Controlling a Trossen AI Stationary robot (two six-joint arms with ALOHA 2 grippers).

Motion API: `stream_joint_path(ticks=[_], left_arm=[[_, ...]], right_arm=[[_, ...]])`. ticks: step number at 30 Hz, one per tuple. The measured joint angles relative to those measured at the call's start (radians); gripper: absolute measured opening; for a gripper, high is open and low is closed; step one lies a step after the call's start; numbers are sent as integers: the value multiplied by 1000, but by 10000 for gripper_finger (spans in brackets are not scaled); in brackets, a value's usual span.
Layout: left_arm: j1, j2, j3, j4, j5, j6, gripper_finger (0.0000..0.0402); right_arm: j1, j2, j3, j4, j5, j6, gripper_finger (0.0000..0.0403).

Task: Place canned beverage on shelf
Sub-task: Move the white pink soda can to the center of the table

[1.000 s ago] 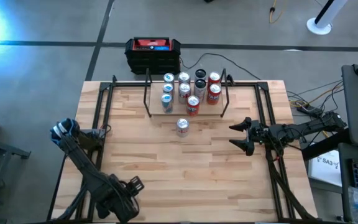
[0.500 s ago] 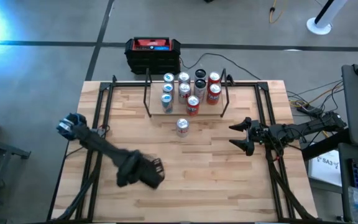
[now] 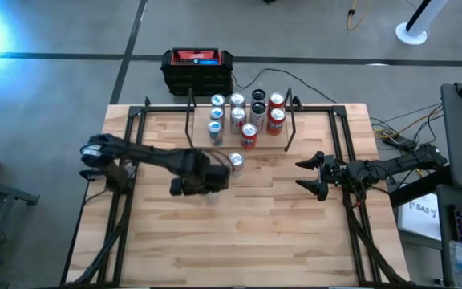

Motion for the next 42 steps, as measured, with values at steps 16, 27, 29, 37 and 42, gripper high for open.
stream_joint_path(ticks=[16, 27, 29, 37, 42], left_arm=[[236, 4, 0, 48, 20, 410, 231], [301, 38, 8, 44, 97, 551, 231], [312, 41, 18, 30, 99, 565, 231], [337, 49, 69, -70, 42, 601, 231], [340, 48, 74, -87, 37, 609, 231]], right_arm=[[0, 0, 0, 0, 0, 0, 380], [0, 0, 0, 0, 0, 0, 380], [0, 0, 0, 0, 0, 0, 380], [0, 0, 0, 0, 0, 0, 380], [0, 0, 0, 0, 0, 0, 380]])
